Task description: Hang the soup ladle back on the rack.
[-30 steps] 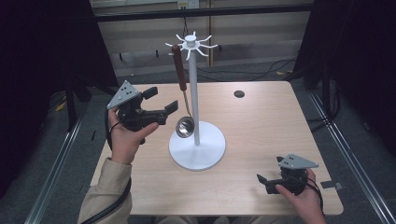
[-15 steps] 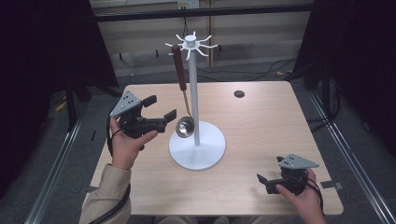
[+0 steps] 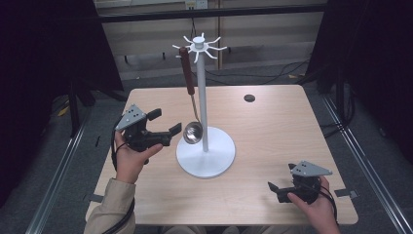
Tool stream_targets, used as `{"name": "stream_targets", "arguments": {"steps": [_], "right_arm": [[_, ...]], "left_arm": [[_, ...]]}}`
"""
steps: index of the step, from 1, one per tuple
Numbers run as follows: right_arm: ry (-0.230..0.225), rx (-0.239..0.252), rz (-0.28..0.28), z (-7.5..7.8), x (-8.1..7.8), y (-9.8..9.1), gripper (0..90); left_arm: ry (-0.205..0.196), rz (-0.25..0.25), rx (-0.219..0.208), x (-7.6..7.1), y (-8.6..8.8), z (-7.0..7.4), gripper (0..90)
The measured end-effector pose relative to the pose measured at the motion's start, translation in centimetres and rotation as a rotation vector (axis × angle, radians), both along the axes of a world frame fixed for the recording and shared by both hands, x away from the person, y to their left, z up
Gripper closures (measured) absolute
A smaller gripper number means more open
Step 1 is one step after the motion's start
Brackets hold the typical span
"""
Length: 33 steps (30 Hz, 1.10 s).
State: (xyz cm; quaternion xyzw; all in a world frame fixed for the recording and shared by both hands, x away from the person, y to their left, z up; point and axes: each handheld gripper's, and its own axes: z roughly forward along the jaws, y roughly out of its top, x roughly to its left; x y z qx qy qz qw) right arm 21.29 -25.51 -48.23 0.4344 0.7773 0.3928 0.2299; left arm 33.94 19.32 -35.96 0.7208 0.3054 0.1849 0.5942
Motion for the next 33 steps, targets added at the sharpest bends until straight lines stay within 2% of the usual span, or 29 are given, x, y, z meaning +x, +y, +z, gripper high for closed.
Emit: {"name": "stream_targets", "arguments": {"steps": [2, 3, 4, 5, 6, 7, 12, 13, 14, 15, 16, 18, 20, 23, 26, 33], "right_arm": [[0.001, -0.001, 0.0, 0.0, 0.0, 0.0, 2.0], [0.0, -0.001, 0.001, 0.0, 0.0, 0.0, 2.0], [-0.002, -0.001, 0.001, 0.0, 0.0, 0.0, 2.0], [-0.001, -0.002, -0.003, 0.0, 0.0, 0.0, 2.0], [0.0, -0.001, -0.003, 0.0, 0.0, 0.0, 2.0], [0.0, -0.002, -0.002, 0.0, 0.0, 0.0, 2.1], [0.001, -0.003, -0.001, 0.0, 0.0, 0.0, 2.0], [0.002, -0.004, -0.001, 0.0, 0.0, 0.1, 2.0], [0.002, -0.004, -0.001, 0.0, 0.0, 0.1, 2.0], [0.003, -0.004, 0.0, 0.0, 0.0, 0.1, 2.0], [0.002, -0.004, -0.001, 0.0, 0.0, 0.1, 2.0], [-0.001, -0.004, 0.001, 0.0, 0.0, 0.0, 2.0], [-0.001, -0.004, 0.001, 0.0, 0.0, 0.0, 2.0], [-0.003, -0.004, 0.0, 0.1, 0.0, 0.0, 2.0], [-0.001, -0.004, -0.003, 0.1, 0.0, 0.0, 2.0], [-0.001, -0.004, 0.0, 0.1, 0.0, 0.1, 2.0]], "left_arm": [[0.008, 0.006, 0.006, 0.0, 0.3, -0.4, 7.8], [0.009, 0.041, 0.017, -0.1, 0.3, -0.6, 7.8], [0.018, 0.015, 0.006, 0.0, 0.5, -0.8, 7.8], [0.018, 0.01, 0.02, 0.0, 0.6, -1.0, 7.9], [0.021, 0.052, 0.019, -0.2, 0.5, -1.1, 7.8], [0.03, 0.017, 0.015, -0.1, 0.8, -1.3, 7.8], [0.045, 0.025, 0.019, -0.1, 1.1, -2.0, 7.8], [0.049, 0.047, 0.02, -0.2, 1.0, -2.1, 7.8], [0.051, 0.026, 0.011, -0.1, 1.1, -2.3, 7.9], [0.049, 0.059, 0.032, -0.2, 1.1, -2.4, 7.8], [0.058, 0.031, 0.013, -0.1, 1.2, -2.6, 7.8], [0.061, 0.032, 0.033, -0.1, 1.4, -2.8, 7.8], [0.07, 0.058, 0.035, -0.2, 1.5, -3.1, 7.9], [0.08, 0.045, 0.034, -0.1, 1.7, -3.5, 8.0], [0.083, 0.063, 0.046, -0.1, 1.7, -3.8, 8.0], [0.102, 0.065, 0.059, 0.1, 2.1, -4.8, 8.0]]}}
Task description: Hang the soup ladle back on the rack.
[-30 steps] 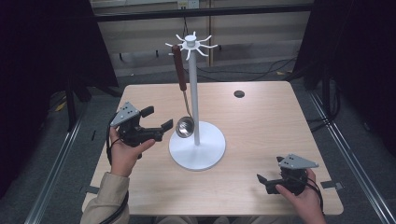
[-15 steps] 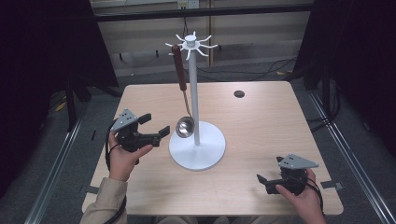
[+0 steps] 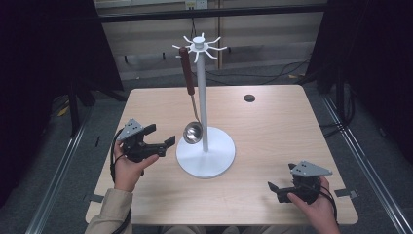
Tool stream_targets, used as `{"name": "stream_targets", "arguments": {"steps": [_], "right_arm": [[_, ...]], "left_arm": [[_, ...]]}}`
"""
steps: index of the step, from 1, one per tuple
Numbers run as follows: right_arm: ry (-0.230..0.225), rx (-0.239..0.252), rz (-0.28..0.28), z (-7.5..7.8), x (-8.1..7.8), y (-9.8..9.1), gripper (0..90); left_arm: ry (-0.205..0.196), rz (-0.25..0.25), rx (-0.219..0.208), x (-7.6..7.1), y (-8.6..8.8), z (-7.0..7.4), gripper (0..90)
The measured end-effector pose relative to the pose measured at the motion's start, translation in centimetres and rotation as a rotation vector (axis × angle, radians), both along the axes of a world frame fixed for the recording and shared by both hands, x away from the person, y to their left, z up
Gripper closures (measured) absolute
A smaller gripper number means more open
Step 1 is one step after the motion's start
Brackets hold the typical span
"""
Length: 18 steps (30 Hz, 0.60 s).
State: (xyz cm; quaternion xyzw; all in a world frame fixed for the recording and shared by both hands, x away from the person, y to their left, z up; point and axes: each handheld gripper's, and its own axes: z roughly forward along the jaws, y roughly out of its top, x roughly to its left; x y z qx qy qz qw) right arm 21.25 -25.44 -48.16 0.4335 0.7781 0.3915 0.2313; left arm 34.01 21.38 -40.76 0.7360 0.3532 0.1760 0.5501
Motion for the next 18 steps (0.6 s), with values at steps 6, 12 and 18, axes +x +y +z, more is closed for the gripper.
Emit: {"name": "stream_targets", "arguments": {"steps": [6, 12, 18], "right_arm": [[-0.001, 0.0, -0.001, 0.1, 0.0, 0.0, 2.0], [-0.004, -0.001, 0.0, 0.2, -0.1, 0.1, 2.1], [-0.007, -0.003, 0.0, 0.2, 0.0, 0.1, 2.0]], "left_arm": [[0.008, 0.007, 0.012, 0.0, 0.2, -0.7, 8.1], [0.019, 0.008, 0.028, 0.0, 0.4, -1.3, 8.1], [0.039, 0.006, 0.05, -0.3, 0.5, -2.0, 8.1]]}}
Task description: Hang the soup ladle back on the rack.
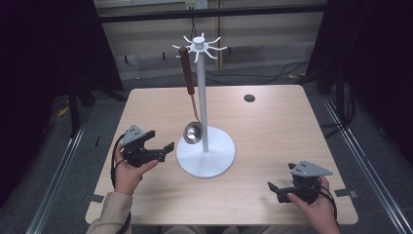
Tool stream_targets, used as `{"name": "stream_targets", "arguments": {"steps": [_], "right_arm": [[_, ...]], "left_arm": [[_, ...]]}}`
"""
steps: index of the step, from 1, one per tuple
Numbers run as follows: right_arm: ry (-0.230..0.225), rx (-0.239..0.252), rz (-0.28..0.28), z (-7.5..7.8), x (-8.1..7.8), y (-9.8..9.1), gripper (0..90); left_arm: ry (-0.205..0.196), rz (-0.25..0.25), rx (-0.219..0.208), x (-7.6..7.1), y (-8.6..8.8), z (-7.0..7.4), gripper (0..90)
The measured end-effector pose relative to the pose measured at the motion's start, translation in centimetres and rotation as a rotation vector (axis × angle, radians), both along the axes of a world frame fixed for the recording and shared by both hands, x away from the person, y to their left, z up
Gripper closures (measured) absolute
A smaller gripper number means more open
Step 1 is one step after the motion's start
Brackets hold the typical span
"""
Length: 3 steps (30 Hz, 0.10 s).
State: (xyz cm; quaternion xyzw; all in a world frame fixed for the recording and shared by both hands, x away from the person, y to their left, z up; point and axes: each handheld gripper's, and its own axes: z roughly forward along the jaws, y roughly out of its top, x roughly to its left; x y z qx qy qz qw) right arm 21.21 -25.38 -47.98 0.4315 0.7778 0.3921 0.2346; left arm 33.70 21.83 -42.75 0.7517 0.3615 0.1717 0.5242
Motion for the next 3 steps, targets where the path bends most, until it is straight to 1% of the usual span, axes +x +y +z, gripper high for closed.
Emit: {"name": "stream_targets", "arguments": {"steps": [2, 3], "right_arm": [[0.0, 0.001, 0.001, 0.0, 0.0, -0.03, 2.0], [0.0, 0.001, 0.002, 0.0, 0.0, -0.04, 2.1]], "left_arm": [[0.005, 0.004, 0.028, -0.06, 0.07, -0.19, 8.1], [0.013, 0.007, 0.032, -0.08, 0.1, -0.28, 8.1]]}}
